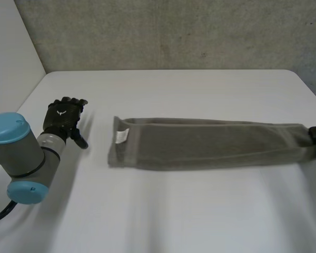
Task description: Fold the towel.
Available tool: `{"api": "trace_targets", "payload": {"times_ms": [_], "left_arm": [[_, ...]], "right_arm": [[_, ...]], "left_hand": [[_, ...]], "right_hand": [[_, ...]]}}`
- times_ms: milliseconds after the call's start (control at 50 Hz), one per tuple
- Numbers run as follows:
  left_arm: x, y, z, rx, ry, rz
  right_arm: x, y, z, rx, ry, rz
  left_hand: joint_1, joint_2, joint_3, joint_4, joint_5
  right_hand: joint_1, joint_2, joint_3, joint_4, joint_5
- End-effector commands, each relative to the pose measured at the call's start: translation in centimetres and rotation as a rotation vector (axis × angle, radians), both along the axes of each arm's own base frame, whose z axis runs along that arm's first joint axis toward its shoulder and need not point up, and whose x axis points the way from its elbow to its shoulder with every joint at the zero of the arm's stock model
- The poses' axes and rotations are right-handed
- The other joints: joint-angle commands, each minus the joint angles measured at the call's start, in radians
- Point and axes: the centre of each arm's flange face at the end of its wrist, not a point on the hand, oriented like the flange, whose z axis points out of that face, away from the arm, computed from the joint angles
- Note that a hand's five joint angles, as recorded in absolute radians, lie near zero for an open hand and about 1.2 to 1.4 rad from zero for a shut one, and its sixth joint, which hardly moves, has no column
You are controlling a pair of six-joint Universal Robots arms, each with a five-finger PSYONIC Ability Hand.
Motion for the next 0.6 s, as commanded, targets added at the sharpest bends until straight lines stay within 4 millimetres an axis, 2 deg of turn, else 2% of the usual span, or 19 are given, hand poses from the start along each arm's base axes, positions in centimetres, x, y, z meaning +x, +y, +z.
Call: {"api": "trace_targets", "payload": {"times_ms": [20,120,160,180,200,220,260,280,320,340,380,400,420,440,480,500,520,560,600], "left_arm": [[-0.2,0.5,0.9,-0.007,0.012,-0.005],[-0.9,1.5,4.7,-0.096,0.04,-0.031],[-1.3,1.8,5.7,-0.121,0.047,-0.044],[-1.3,1.8,5.7,-0.121,0.047,-0.044],[-1.9,2.1,7.0,-0.156,0.057,-0.062],[-2.4,2.5,8.2,-0.192,0.066,-0.078],[-2.9,2.8,9.6,-0.232,0.078,-0.092],[-3.1,2.9,10.8,-0.267,0.088,-0.098],[-3.3,2.9,11.8,-0.294,0.096,-0.1],[-3.3,2.9,11.8,-0.294,0.096,-0.1],[-3.9,2.9,12.9,-0.326,0.106,-0.113],[-3.9,2.9,12.9,-0.326,0.106,-0.113],[-4.2,3.0,13.2,-0.334,0.11,-0.121],[-4.6,3.2,13.4,-0.339,0.116,-0.127],[-4.9,3.4,13.3,-0.336,0.12,-0.124],[-5.1,3.5,13.0,-0.328,0.126,-0.12],[-5.1,3.5,13.0,-0.328,0.126,-0.12],[-5.1,3.5,12.8,-0.317,0.134,-0.112],[-5.1,3.5,11.7,-0.282,0.141,-0.108]], "right_arm": [[-1.4,-1.6,2.5,-0.07,0.087,-0.006],[0.1,-1.5,6.0,-0.125,0.09,0.033],[4.8,-0.6,8.6,-0.198,0.086,0.157],[4.8,-0.6,8.6,-0.199,0.086,0.158],[7.4,0.0,10.0,-0.247,0.087,0.223],[7.4,0.0,10.1,-0.248,0.087,0.224],[12.5,2.0,12.2,-0.324,0.079,0.363],[12.6,2.0,12.2,-0.325,0.079,0.364],[18.5,5.1,13.4,-0.386,0.051,0.535],[18.6,5.1,13.4,-0.386,0.05,0.536],[24.5,8.8,12.3,-0.393,0.014,0.718],[24.5,8.8,12.3,-0.393,0.014,0.719],[26.8,10.5,11.1,-0.385,0.002,0.795],[26.9,10.5,11.1,-0.385,0.002,0.796],[30.2,13.6,8.3,-0.351,-0.013,0.918],[30.2,13.7,8.2,-0.351,-0.013,0.919],[31.2,14.8,6.7,-0.318,-0.013,0.954],[31.7,15.5,5.2,-0.279,-0.008,0.967],[31.6,15.5,3.5,-0.23,0.006,0.946]], "left_hand": [[-0.081,-0.084,-0.073,-0.087,-0.216],[-0.075,-0.078,-0.067,-0.081,-0.21],[-0.066,-0.069,-0.059,-0.072,-0.202],[-0.066,-0.069,-0.058,-0.072,-0.201],[-0.06,-0.063,-0.053,-0.066,-0.196],[-0.057,-0.061,-0.05,-0.063,-0.193],[-0.057,-0.06,-0.05,-0.063,-0.193],[-0.054,-0.058,-0.047,-0.06,-0.19],[-0.054,-0.058,-0.047,-0.06,-0.19],[-0.054,-0.058,-0.047,-0.06,-0.19],[-0.054,-0.058,-0.047,-0.06,-0.19],[-0.054,-0.058,-0.047,-0.06,-0.19],[-0.054,-0.058,-0.047,-0.06,-0.19],[-0.054,-0.058,-0.047,-0.06,-0.19],[-0.057,-0.06,-0.05,-0.063,-0.193],[-0.054,-0.058,-0.047,-0.06,-0.19],[-0.054,-0.058,-0.047,-0.06,-0.19],[-0.057,-0.06,-0.05,-0.063,-0.193],[-0.057,-0.061,-0.05,-0.063,-0.193]], "right_hand": [[0.074,0.077,0.067,0.058,0.071],[0.074,0.077,0.067,0.058,0.071],[0.074,0.077,0.067,0.058,0.071],[0.074,0.077,0.067,0.058,0.071],[0.074,0.077,0.067,0.058,0.071],[0.074,0.077,0.067,0.058,0.071],[0.074,0.077,0.067,0.058,0.071],[0.074,0.077,0.067,0.058,0.071],[0.074,0.077,0.067,0.058,0.071],[0.074,0.077,0.067,0.058,0.071],[0.074,0.077,0.067,0.058,0.071],[0.074,0.077,0.067,0.058,0.071],[0.074,0.077,0.067,0.058,0.071],[0.074,0.077,0.067,0.058,0.071],[0.074,0.077,0.067,0.058,0.071],[0.074,0.077,0.067,0.058,0.071],[0.074,0.077,0.067,0.058,0.071],[-0.093,-0.089,-0.1,-0.109,-0.096],[-0.911,-0.907,-0.917,-0.927,-0.914]]}}
